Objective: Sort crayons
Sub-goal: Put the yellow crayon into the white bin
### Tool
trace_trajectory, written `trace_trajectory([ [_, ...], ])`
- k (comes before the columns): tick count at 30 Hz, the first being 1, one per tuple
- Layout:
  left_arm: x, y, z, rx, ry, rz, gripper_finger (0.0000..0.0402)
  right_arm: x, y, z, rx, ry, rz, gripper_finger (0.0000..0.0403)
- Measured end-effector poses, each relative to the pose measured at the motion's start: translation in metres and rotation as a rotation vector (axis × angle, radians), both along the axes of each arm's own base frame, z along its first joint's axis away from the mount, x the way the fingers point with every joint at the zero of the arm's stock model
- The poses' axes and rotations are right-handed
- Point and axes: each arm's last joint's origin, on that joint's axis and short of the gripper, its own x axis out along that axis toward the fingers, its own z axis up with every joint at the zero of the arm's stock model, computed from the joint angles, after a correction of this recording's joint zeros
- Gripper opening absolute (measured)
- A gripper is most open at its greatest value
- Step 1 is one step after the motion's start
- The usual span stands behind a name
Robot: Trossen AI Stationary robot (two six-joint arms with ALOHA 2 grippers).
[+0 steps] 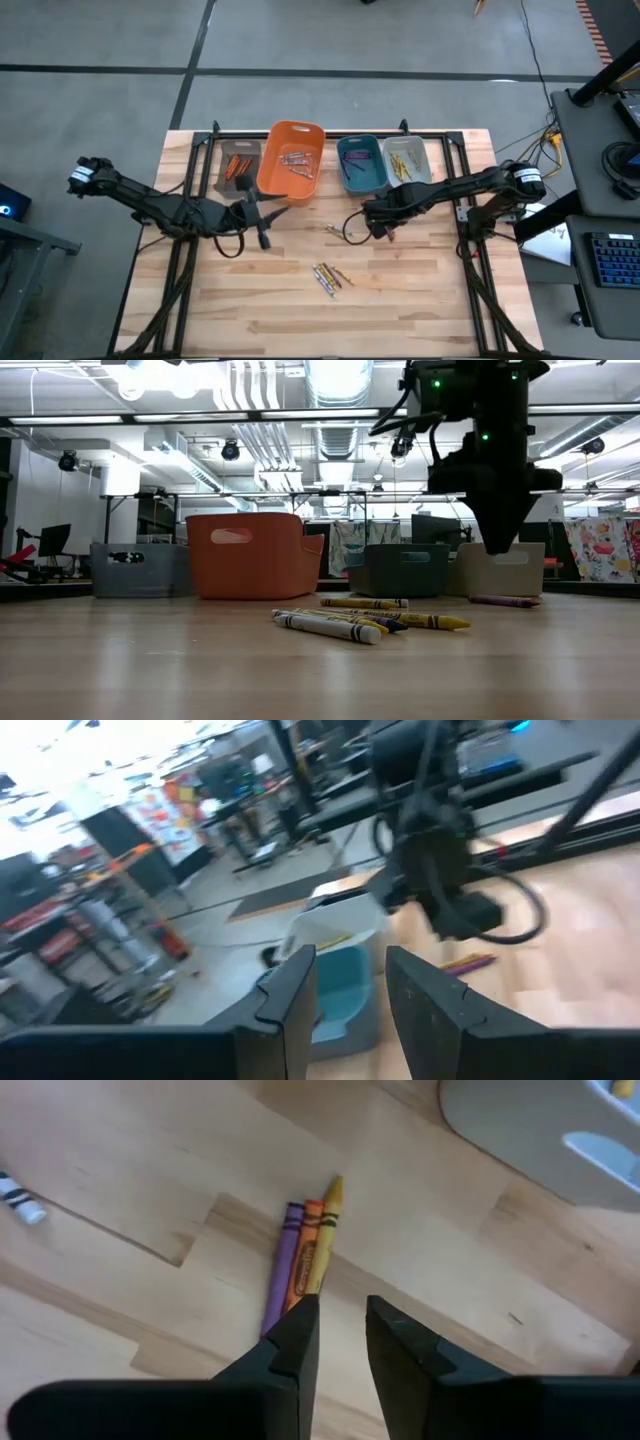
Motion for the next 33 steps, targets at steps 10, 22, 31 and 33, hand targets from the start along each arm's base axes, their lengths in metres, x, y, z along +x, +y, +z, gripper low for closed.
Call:
trace_trajectory([
  [10, 0.0, 0.0, -0.001, -0.015, -0.002, 0.013, 0.0107, -0.007, 0.0, -0.019, -0.001, -0.004, -0.028, 0.0102],
  [22, 0.0, 0.0, -0.001, -0.037, -0.008, 0.015, 0.0107, -0.009, 0.0, -0.042, -0.008, -0.084, -0.019, 0.0097],
  [31, 0.0, 0.0, -0.002, -0.037, -0.007, 0.014, 0.0107, -0.013, 0.0, -0.049, -0.007, -0.088, -0.032, 0.0105],
  [33, 0.0, 0.0, -0.002, -0.037, -0.006, 0.014, 0.0107, -0.013, 0.0, -0.049, -0.008, -0.088, -0.032, 0.0105],
])
